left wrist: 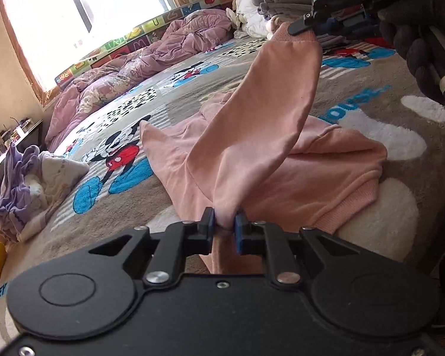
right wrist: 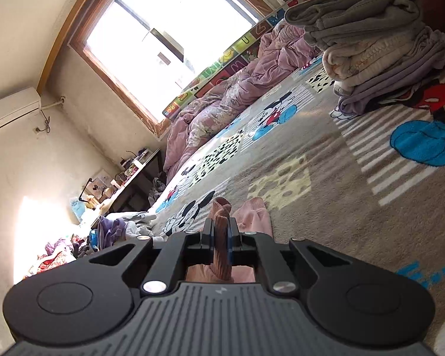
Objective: Fold clothes
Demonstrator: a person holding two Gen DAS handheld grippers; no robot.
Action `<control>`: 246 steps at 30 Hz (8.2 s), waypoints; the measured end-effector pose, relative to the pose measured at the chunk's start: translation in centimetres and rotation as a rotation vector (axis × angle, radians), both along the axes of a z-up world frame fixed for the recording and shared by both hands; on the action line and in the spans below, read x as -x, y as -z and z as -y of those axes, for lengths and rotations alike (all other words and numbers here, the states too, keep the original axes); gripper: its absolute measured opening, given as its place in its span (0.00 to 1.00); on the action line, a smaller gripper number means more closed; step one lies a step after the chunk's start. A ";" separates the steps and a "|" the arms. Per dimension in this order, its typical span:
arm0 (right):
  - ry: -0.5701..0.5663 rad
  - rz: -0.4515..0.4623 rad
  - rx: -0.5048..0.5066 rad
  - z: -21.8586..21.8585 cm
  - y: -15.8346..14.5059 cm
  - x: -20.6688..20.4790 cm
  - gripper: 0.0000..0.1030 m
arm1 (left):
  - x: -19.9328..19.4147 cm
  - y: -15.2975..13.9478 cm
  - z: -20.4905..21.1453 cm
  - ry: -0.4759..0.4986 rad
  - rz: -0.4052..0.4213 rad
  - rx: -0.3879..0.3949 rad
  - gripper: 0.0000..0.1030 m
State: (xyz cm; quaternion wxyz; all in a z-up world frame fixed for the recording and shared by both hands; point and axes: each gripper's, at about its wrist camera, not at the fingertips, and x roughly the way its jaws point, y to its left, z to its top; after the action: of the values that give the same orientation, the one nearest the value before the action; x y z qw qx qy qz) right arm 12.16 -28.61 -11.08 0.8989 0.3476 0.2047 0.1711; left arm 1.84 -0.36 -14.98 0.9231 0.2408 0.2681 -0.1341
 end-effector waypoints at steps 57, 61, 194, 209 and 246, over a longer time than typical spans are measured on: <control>-0.058 -0.161 -0.006 2.6 1.9 -1.9 0.10 | -20.8 -1.1 -5.3 -0.135 -0.230 0.358 0.18; -0.083 -0.158 0.008 2.6 1.7 -1.7 0.10 | -24.0 -2.1 -6.2 -0.180 -0.195 0.421 0.18; -0.448 0.134 0.768 -23.3 3.0 6.2 0.36 | -27.9 -0.3 -14.2 -0.025 -0.420 0.846 0.35; -0.428 0.161 0.803 -23.6 4.1 7.1 0.37 | -26.4 -5.0 -12.2 0.353 -0.317 1.001 0.08; -0.489 0.133 0.835 -25.6 4.1 6.8 0.54 | -25.7 -1.4 -9.0 0.115 -0.268 0.592 0.21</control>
State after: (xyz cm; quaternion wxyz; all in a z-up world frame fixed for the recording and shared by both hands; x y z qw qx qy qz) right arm 5.33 -2.98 -15.20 0.9061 -0.1124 0.2736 0.3025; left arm 27.51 8.65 -13.57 0.9004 -0.0428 0.3228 -0.2884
